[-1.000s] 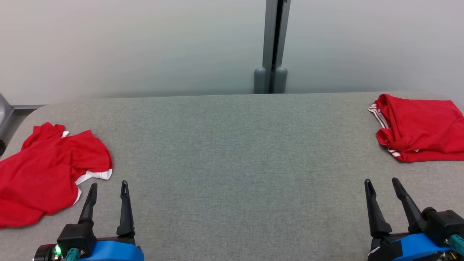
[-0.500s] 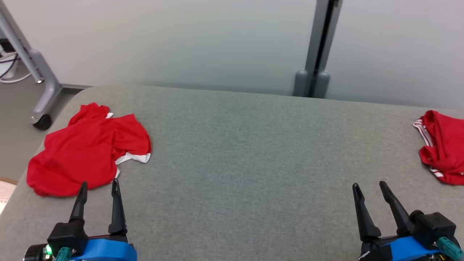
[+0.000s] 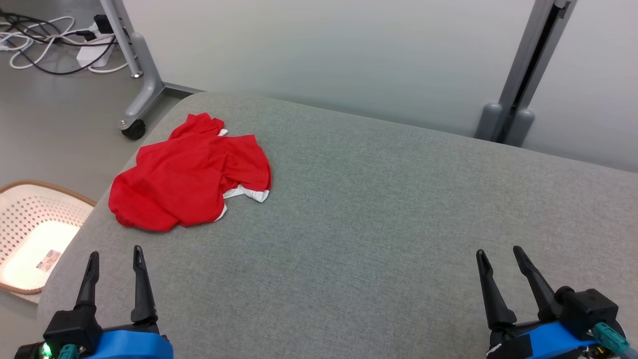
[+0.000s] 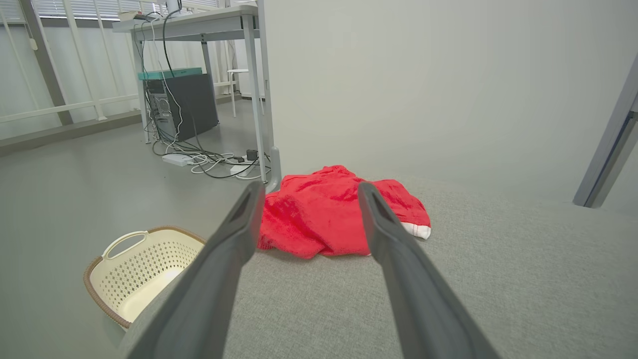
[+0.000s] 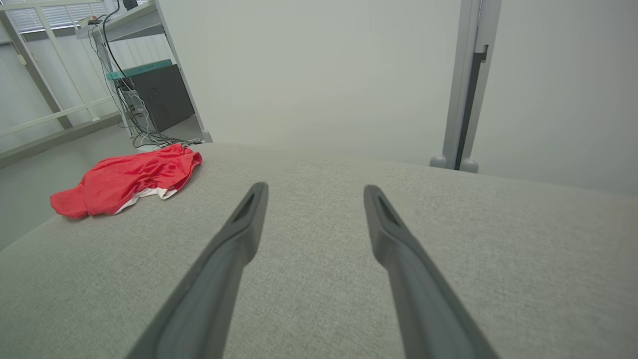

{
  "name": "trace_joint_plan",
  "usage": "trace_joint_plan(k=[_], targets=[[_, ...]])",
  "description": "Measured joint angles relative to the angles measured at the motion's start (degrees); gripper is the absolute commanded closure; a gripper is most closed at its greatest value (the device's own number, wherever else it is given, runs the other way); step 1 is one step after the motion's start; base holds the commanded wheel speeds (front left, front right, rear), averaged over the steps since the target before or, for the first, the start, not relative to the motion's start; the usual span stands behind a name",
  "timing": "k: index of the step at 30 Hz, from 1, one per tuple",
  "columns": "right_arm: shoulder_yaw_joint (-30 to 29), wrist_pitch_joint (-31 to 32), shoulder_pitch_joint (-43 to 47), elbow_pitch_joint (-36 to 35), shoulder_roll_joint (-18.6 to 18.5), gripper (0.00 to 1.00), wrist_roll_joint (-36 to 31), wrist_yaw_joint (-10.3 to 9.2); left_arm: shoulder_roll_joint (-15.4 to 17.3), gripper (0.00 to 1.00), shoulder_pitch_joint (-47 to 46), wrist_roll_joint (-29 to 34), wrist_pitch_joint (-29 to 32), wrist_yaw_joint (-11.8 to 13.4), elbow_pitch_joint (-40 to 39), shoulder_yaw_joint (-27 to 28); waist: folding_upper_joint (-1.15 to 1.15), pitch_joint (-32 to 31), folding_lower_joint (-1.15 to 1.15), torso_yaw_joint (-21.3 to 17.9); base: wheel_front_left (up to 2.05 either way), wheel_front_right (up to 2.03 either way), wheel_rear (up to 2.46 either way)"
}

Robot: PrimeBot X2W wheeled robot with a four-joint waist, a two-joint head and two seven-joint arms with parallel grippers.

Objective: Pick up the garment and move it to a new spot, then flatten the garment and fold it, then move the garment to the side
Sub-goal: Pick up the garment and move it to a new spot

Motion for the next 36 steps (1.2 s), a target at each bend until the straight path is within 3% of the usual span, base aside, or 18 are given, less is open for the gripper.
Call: trace_joint_plan(k=[9,19,27,36], targets=[[0.3,-0.1,-0.4,0.8,0.0,0.0,0.0,0.0,0.4,0.0,0.4,-0.5,0.2,0.4,-1.0,0.1,0.0,0.9,0.0,2.7,0.0,0.0,0.0],[0.7,0.0,-1.0,0.8,-0.1,0.0,0.0,0.0,1.0,0.0,-0.7,-1.6,0.2,0.8,-1.1,1.2,0.0,2.1,0.0,0.8,0.0,0.0,0.0],[0.1,1.3,-3.5,-2.7,-1.9,0.0,-1.0,0.0,4.1,0.0,-13.0,-4.6,0.7,0.2,2.1,5.3,0.0,7.1,-0.01,-3.0,0.0,0.0,0.0],[-2.1,3.9,-8.0,-10.3,-5.1,0.0,-2.0,0.0,8.8,0.0,-30.4,-8.5,1.0,-1.8,12.1,9.2,0.0,18.1,0.01,-9.1,0.0,0.0,0.0]])
